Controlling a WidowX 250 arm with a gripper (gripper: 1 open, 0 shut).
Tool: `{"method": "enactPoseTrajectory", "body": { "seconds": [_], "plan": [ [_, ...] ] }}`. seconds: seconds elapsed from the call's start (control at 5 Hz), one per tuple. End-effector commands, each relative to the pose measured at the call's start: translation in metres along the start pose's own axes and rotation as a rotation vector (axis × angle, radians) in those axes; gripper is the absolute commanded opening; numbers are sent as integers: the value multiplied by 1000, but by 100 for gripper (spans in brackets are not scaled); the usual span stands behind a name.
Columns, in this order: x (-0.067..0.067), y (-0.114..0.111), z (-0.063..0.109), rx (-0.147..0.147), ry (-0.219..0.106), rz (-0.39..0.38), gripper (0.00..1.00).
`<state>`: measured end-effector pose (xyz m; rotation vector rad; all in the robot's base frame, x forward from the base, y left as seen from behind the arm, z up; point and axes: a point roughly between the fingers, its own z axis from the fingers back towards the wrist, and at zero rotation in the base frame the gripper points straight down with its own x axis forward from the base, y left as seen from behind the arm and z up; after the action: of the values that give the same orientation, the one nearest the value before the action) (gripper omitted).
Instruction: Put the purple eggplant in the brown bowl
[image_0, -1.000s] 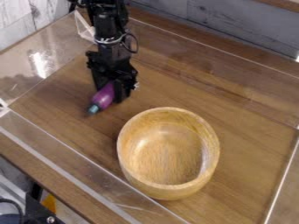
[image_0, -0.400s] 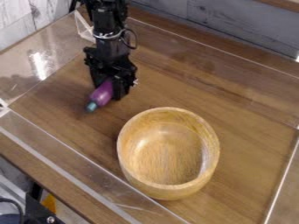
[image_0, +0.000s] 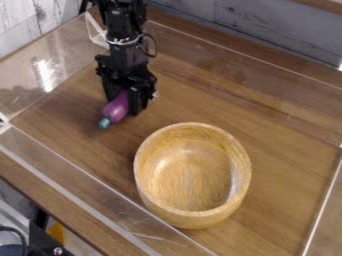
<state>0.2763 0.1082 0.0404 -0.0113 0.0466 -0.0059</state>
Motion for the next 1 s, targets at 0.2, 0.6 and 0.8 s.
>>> {"method": "enactPoseTrajectory", "body": {
  "seconds": [0.2,0.6,0.8],
  "plan": [
    [4,-3,25,33,-57,-3,0],
    [1,-9,32,39,-58,2,0],
    [-1,-18,37,41,-60,5,0]
  ]
}}
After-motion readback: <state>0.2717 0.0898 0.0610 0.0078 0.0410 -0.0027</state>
